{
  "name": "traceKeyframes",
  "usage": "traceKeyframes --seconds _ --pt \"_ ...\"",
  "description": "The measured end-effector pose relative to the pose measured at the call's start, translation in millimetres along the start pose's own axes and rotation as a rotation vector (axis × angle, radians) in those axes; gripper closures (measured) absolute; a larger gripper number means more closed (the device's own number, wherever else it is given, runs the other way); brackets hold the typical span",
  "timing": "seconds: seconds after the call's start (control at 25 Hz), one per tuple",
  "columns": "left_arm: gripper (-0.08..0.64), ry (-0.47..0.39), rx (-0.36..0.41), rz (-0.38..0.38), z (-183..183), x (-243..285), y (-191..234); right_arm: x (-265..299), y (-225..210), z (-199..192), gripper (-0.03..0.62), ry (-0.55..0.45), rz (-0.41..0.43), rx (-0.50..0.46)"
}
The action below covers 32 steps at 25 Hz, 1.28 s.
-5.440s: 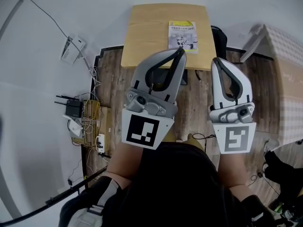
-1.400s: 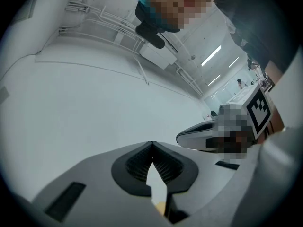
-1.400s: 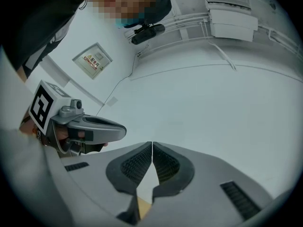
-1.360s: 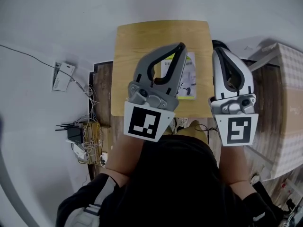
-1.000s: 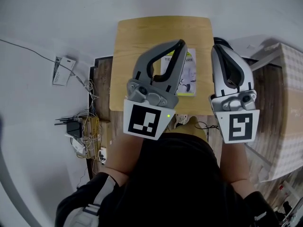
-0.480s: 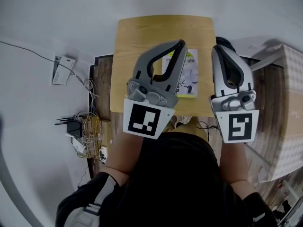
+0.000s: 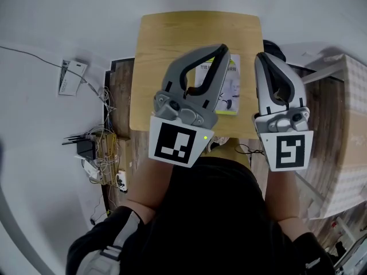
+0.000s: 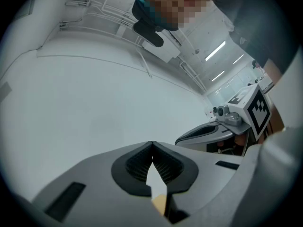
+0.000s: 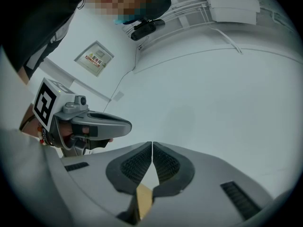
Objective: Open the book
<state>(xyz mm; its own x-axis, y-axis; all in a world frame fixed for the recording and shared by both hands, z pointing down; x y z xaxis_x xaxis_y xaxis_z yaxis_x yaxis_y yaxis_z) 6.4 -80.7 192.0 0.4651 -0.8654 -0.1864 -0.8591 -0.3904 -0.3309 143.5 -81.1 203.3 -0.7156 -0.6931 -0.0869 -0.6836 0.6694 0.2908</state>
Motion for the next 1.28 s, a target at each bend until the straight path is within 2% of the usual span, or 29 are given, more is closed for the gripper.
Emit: traceKeyframes --seconds 0.32,0.6,0.96,1.0,1.04,1.08,1.28 --pt "0.549 -0.004 0.000 -0.008 -1 1 2 7 1 -6 0.561 0.025 0.011 0.008" --pt "0.549 0.001 0.009 -0.044 -7 6 -4 13 5 -17 0.560 0.060 0.043 0.012" --pt "0.549 0.026 -0.032 -0.094 -27 17 -9 17 6 -40 0.557 0.116 0.039 0.043" --pt "0.549 0.031 -0.035 -0.101 -30 19 -9 17 6 -43 0.535 0.123 0.043 0.050" --pt "0.549 0.036 -0.039 -0.107 -34 20 -9 19 7 -48 0.468 0.130 0.049 0.060" --pt "0.549 0.043 -0.043 -0.112 -38 20 -9 21 8 -52 0.443 0.137 0.052 0.070" --pt "0.549 0.076 -0.067 -0.130 -60 23 -11 27 12 -75 0.442 0.174 0.045 0.105"
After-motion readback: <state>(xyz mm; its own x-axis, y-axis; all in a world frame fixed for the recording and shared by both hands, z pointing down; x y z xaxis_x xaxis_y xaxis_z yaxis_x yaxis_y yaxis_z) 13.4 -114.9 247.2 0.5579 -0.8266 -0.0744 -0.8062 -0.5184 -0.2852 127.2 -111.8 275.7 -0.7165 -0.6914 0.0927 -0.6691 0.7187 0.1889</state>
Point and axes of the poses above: the fingertips, and each gripper's own axes: x forward along the fingers, y to its left, z out of its top, the point moved 7 cm from there along -x, backward along the fingers, and after that the axes turned 10 degrees about z, right-handed, at the moved point
